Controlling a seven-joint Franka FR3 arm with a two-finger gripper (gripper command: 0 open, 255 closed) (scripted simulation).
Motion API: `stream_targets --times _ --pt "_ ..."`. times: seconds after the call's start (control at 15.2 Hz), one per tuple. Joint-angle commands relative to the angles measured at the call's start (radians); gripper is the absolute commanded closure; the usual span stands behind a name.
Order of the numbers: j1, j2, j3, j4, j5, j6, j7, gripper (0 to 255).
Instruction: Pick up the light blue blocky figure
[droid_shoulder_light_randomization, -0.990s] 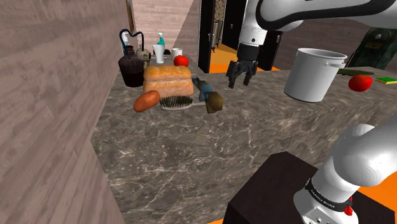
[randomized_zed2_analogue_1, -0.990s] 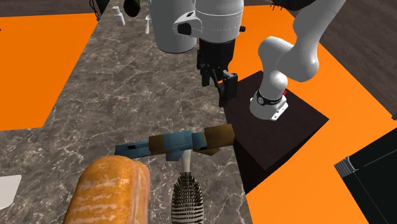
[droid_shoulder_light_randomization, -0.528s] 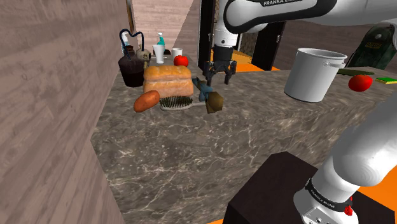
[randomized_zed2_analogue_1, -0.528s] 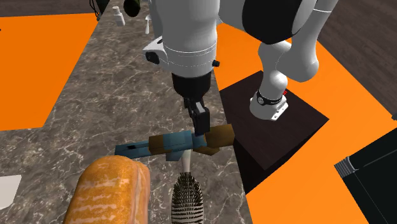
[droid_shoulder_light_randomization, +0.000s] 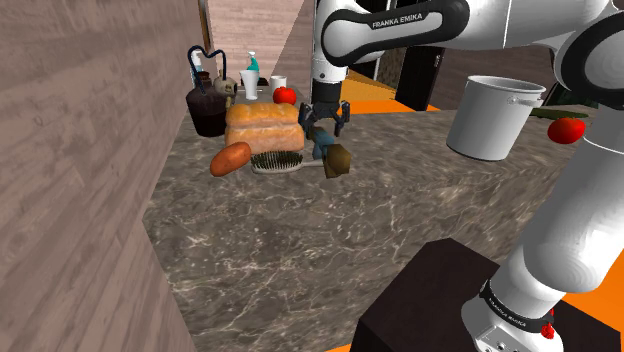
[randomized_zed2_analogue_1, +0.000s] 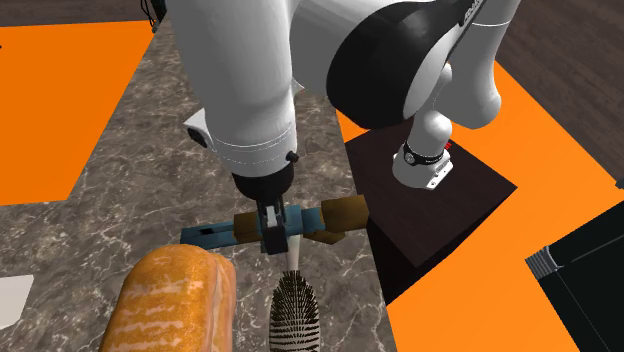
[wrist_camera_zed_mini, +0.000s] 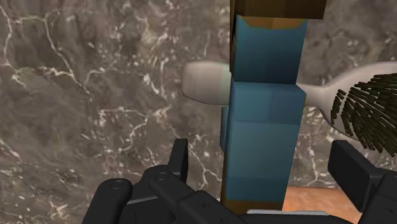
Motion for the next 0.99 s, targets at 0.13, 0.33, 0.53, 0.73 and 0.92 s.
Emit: stream_targets --times 0.13,0.33,0.53,0.73,0.92 --pt "0.000 0.005 0.000 -0.048 -0.001 0.053 0.001 0" --pt "0.000 0.006 0.000 -0.055 -0.001 0.061 0.001 0" --pt "0.000 0.006 -0.001 -0.055 -0.001 0.062 0.001 255" --pt "0.000 0.006 -0.001 -0.055 -0.001 0.061 0.001 255" --pt "0.000 0.007 0.000 -0.055 -0.001 0.062 0.001 255"
